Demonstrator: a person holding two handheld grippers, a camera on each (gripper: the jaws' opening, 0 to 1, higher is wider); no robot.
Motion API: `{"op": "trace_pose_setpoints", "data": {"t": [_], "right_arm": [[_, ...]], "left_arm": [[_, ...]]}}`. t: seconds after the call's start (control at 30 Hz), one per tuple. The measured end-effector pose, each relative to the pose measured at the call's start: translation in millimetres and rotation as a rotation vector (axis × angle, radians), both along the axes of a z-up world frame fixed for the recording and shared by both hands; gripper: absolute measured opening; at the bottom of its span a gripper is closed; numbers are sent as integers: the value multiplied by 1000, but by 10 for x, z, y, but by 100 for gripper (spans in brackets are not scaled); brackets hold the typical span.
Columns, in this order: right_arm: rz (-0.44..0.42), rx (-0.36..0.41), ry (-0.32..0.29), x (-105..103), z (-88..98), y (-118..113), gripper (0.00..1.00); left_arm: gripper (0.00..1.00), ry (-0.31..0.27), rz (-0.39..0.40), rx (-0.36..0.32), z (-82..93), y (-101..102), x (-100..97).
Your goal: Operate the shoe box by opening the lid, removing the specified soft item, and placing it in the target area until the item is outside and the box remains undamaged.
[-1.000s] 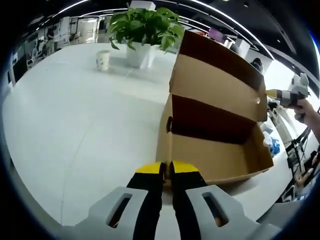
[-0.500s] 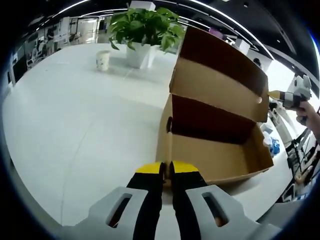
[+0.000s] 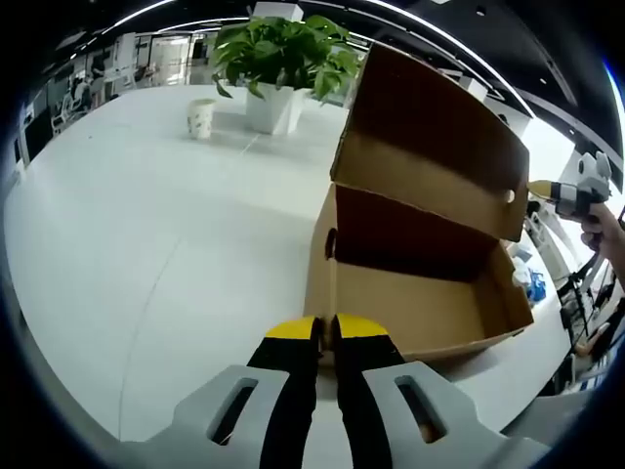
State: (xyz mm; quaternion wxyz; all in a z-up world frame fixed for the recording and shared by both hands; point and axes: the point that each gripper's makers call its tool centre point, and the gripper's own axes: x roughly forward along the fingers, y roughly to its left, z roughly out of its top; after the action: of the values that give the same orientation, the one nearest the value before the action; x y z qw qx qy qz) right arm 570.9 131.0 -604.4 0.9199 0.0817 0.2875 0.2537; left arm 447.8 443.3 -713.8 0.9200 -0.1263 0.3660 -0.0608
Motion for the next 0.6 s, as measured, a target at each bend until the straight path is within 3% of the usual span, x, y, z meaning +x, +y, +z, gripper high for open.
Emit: {"op": "trace_pose_setpoints", "data": {"t": [0.6], "right_arm": [[3, 23, -3, -149, 22, 18, 0]], "left_arm": [[4, -3, 1, -1, 1, -7, -15]]}}
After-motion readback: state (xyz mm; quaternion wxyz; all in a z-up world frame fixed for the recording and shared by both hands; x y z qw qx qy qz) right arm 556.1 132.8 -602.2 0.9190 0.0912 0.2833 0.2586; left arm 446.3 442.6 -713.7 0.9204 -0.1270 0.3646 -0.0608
